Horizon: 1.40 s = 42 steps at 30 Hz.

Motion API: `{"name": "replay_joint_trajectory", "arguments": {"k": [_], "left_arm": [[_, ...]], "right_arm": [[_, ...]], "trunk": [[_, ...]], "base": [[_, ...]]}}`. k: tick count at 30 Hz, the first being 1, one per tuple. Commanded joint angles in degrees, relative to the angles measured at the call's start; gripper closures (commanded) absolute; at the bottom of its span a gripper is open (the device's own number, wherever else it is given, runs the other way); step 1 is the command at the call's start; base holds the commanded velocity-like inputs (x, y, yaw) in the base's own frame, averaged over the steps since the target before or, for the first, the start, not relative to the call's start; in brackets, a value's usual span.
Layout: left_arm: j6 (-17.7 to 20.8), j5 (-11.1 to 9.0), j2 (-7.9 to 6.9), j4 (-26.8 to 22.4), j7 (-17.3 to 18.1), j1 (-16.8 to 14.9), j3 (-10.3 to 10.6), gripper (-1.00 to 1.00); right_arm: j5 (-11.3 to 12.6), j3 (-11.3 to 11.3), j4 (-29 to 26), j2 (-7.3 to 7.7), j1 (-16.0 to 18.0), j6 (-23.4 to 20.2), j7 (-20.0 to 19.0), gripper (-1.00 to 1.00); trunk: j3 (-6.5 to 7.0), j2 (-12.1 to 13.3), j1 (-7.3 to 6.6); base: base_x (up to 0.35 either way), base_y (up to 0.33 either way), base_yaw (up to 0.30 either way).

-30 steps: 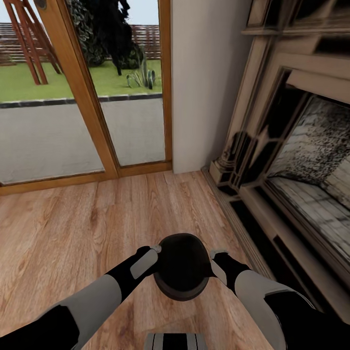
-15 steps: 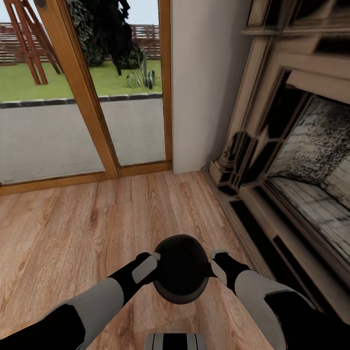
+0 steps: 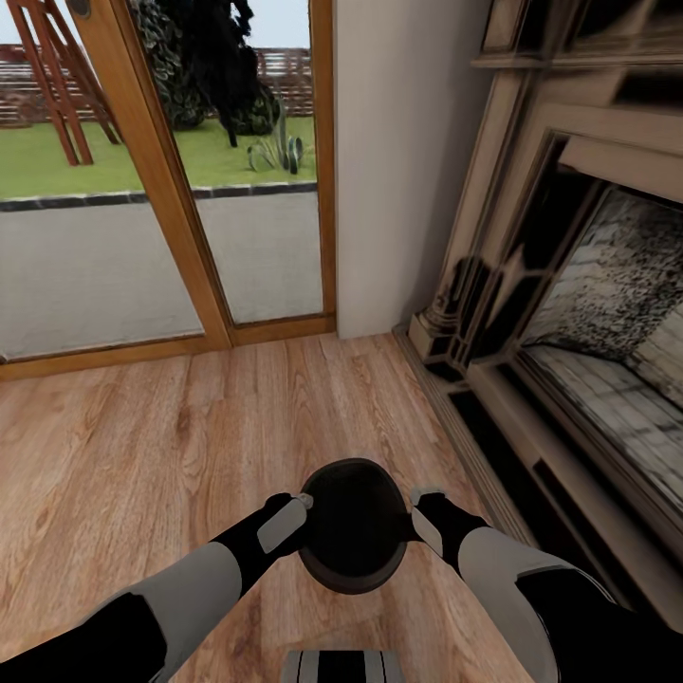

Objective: Place each of the two pumpkins and all three candles from the living room inside a cabinet in the living room (use any cabinet), then make sure every cabinet is closed, and position the cauldron so it is next to a table in the living room.

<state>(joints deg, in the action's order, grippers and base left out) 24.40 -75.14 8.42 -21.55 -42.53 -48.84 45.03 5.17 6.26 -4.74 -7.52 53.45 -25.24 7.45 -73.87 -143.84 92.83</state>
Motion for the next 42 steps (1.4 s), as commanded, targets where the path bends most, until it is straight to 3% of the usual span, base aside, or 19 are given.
{"name": "replay_joint_trajectory", "arguments": {"k": [1,14,21,29,42], "left_arm": [[0.6,1.4,-0.07,0.5,-0.5,0.0,0.1,1.0],[0.6,1.3,-0.24,-0.1,-0.4,0.0,0.1,1.0],[0.5,1.3,-0.67,0.2,3.5,0.0,0.1,1.0],[0.6,1.4,-0.68,0.3,3.9,0.0,0.1,1.0],[0.2,0.5,-1.08,0.5,5.1,0.6,-0.1,1.0]], "right_arm": [[-1.4,1.5,0.1,0.05,0.0,-0.2,0.5,1.0],[-1.3,1.5,0.0,0.05,0.0,-0.2,0.4,1.0],[-1.3,1.5,0.0,0.12,0.0,-0.3,-0.5,1.0],[-1.5,1.5,0.1,0.31,0.0,-0.3,-2.8,1.0],[-1.2,-0.3,-0.1,0.22,-0.1,0.2,-3.0,1.0]], "trunk": [[0.0,0.0,0.0],[0.0,0.0,0.0],[0.0,0.0,0.0],[0.0,0.0,0.0],[0.0,0.0,0.0]], "base": [[0.0,0.0,0.0],[0.0,0.0,0.0],[0.0,0.0,0.0],[0.0,0.0,0.0],[0.0,0.0,0.0]]}}
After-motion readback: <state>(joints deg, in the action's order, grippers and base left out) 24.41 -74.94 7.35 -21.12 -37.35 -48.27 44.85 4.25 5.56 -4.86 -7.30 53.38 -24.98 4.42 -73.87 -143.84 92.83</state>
